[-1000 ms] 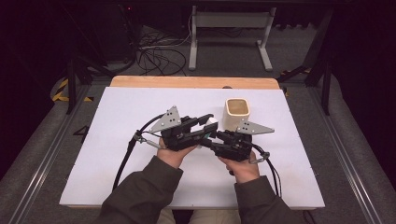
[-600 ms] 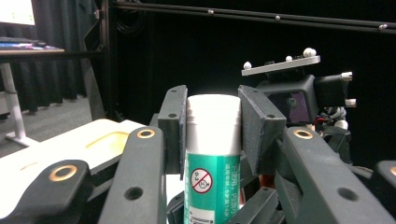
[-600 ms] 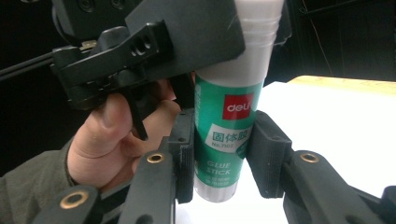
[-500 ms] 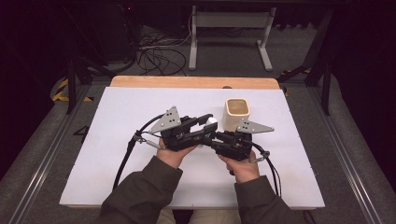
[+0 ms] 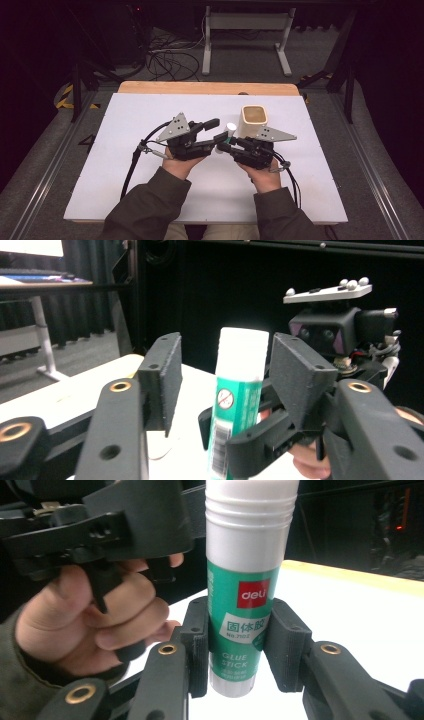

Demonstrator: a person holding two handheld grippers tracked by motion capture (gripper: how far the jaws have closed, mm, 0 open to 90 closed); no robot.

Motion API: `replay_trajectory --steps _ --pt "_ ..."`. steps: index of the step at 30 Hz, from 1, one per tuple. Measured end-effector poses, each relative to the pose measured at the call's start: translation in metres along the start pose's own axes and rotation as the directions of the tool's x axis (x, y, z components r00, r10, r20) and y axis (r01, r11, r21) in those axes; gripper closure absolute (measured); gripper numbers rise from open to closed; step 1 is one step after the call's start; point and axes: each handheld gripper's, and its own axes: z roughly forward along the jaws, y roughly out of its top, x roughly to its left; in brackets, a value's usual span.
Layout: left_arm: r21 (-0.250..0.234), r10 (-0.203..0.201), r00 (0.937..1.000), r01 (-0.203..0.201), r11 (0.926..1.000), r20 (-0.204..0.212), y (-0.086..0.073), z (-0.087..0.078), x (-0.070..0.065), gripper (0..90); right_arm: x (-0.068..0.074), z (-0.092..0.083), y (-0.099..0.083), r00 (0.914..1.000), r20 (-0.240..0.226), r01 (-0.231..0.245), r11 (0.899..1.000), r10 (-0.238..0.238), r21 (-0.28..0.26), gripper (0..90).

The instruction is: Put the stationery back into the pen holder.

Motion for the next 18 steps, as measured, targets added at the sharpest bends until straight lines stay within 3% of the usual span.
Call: replay_trajectory --steps 7,18 --pt "0.034 0.008 0.9991 -0.007 0.9994 -0.041 -0.004 -0.01 0.004 40.9 -0.005 -0.004 0.002 0.9973 0.058 0.045 0.999 -0.045 0.008 66.2" --pt "0.059 0.009 0.9956 -0.004 0.9983 -0.094 -0.006 -0.027 0.01 33.1 -0.015 -0.007 0.005 0.9851 0.138 0.101 0.995 -0.102 0.015 66.2"
